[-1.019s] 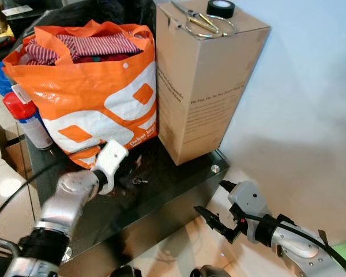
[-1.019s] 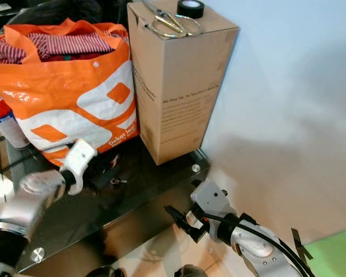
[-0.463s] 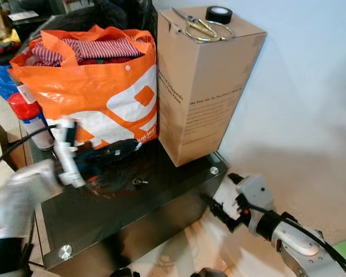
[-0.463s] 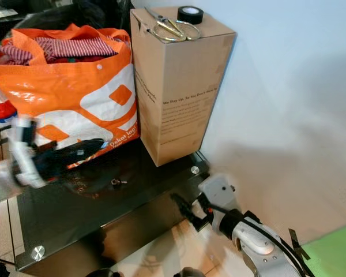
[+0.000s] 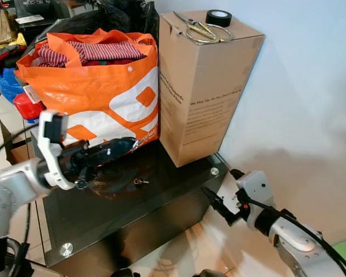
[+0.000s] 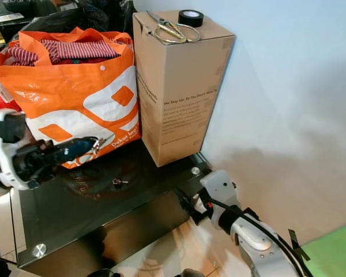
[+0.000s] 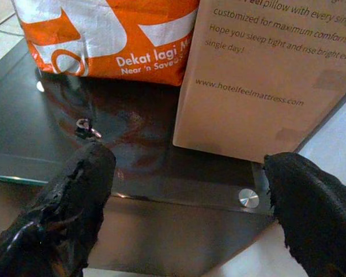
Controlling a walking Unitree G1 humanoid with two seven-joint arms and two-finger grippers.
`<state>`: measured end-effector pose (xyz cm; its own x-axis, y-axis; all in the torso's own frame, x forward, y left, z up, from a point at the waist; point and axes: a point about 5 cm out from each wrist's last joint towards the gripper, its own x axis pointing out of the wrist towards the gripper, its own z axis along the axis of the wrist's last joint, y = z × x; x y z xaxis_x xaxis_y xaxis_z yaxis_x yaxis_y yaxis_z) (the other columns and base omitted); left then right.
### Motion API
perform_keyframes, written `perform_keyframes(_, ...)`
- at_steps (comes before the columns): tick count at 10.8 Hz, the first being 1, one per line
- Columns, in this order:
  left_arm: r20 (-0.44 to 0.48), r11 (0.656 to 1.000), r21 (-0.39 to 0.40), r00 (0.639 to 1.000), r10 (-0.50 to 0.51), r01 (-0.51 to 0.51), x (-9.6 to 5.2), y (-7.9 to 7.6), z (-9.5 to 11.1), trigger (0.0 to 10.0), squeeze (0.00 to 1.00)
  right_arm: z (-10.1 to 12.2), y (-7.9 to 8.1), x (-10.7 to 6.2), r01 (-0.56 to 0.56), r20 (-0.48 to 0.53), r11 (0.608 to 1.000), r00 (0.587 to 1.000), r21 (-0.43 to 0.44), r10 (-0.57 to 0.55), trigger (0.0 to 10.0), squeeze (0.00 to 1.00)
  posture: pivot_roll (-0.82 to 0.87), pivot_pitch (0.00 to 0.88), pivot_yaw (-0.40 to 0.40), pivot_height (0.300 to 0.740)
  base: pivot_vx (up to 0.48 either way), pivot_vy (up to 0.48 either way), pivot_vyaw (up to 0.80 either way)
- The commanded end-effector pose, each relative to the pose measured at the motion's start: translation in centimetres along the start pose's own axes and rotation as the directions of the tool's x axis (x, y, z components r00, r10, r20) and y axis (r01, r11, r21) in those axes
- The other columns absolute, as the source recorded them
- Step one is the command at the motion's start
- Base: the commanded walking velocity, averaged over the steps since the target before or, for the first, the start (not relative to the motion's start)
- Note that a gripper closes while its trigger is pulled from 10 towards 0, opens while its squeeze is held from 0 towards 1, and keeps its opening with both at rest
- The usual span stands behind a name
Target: Hang keys on a hook
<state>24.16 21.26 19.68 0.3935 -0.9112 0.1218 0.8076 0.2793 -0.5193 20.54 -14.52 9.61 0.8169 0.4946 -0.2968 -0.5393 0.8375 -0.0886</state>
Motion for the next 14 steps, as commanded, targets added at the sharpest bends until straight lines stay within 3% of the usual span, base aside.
perform_keyframes(1, -0.012, 1.000, 0.022, 1.000, 0.012, -0.011, 0.0, -0.3, 0.3, 0.0, 0.00, 0.0, -0.2, 0.1, 0.006, 0.006, 1.000, 1.000, -0.006, -0.006, 10.0, 0.00, -0.11, 0.000, -0.022, 0.732, 0.000, 0.000, 0.00)
perform_keyframes(2, -0.119, 0.976, 0.109, 0.972, 0.202, -0.190, -0.2, 1.4, -0.9, 0.0, 0.00, 0.0, -0.2, 0.2, 0.001, 0.004, 1.000, 1.000, -0.009, -0.001, 10.0, 0.00, -0.11, 0.000, -0.024, 0.732, 0.000, 0.000, 0.00)
perform_keyframes(3, -0.279, 0.789, 0.383, 0.753, 0.595, -0.481, -1.6, 5.9, -4.6, 0.0, 0.00, -0.1, 0.1, 0.5, -0.024, -0.006, 1.000, 1.000, -0.020, 0.024, 10.0, 0.00, -0.10, 0.000, -0.026, 0.732, 0.000, 0.000, 0.00)
perform_keyframes(4, -0.313, 0.666, 0.556, 0.617, 0.722, -0.498, -2.2, 7.5, -6.6, 0.0, 0.00, -0.5, 0.5, 0.7, -0.058, -0.040, 0.997, 0.998, -0.046, 0.057, 10.0, 0.00, -0.11, 0.000, -0.037, 0.732, 0.000, 0.000, 0.00)
perform_keyframes(6, -0.338, 0.619, 0.616, 0.547, 0.766, -0.486, -1.3, 8.6, -9.6, 0.0, 0.00, -0.8, 1.0, 0.8, -0.144, -0.081, 0.986, 0.987, -0.089, 0.137, 10.0, 0.00, -0.13, 0.000, -0.049, 0.732, 0.000, 0.000, 0.00)
perform_keyframes(7, -0.335, 0.567, 0.690, 0.497, 0.801, -0.449, -1.4, 9.1, -10.9, 0.0, 0.00, -0.6, 1.3, 0.9, -0.199, -0.094, 0.974, 0.978, -0.113, 0.189, 10.0, 0.00, -0.13, 0.008, -0.049, 0.732, 0.000, 0.000, 0.00)
perform_keyframes(8, -0.306, 0.531, 0.726, 0.485, 0.819, -0.438, -1.3, 9.6, -12.0, 0.0, 0.00, -0.5, 1.3, 1.1, -0.217, -0.102, 0.968, 0.974, -0.129, 0.204, 10.0, 0.00, -0.14, 0.035, -0.067, 0.732, 0.000, 0.000, 0.00)
perform_keyframes(9, -0.295, 0.529, 0.724, 0.494, 0.818, -0.443, -1.0, 9.8, -12.6, 0.0, 0.00, -0.5, 1.4, 1.0, -0.230, -0.110, 0.964, 0.970, -0.132, 0.216, 10.0, 0.00, -0.15, 0.055, -0.077, 0.732, 0.000, 0.000, 0.00)
perform_keyframes(10, -0.318, 0.555, 0.711, 0.507, 0.802, -0.432, -0.7, 9.7, -13.4, 0.0, 0.00, -0.6, 1.6, 0.7, -0.248, -0.119, 0.960, 0.965, -0.133, 0.233, 10.0, 0.00, -0.16, 0.071, -0.083, 0.732, 0.000, 0.000, 0.00)
perform_keyframes(11, -0.352, 0.571, 0.717, 0.499, 0.792, -0.400, -0.8, 9.4, -14.3, 10.0, 0.00, -0.7, 1.8, 0.4, -0.259, -0.126, 0.957, 0.962, -0.129, 0.244, 10.0, 0.00, -0.16, 0.083, -0.086, 0.732, 0.000, 0.000, 0.00)
perform_keyframes(12, -0.331, 0.545, 0.729, 0.483, 0.811, -0.415, -1.0, 9.6, -14.6, 10.0, 0.00, -0.8, 2.0, 0.2, -0.268, -0.130, 0.956, 0.959, -0.123, 0.252, 10.0, 0.00, -0.16, 0.093, -0.089, 0.732, 0.000, 0.000, 0.00)
perform_keyframes(14, -0.317, 0.525, 0.741, 0.472, 0.823, -0.418, -1.4, 9.9, -14.7, 10.0, 0.00, -0.7, 2.2, 0.2, -0.275, -0.129, 0.954, 0.957, -0.118, 0.260, 10.0, 0.00, -0.16, 0.098, -0.085, 0.732, 0.000, 0.000, 0.00)
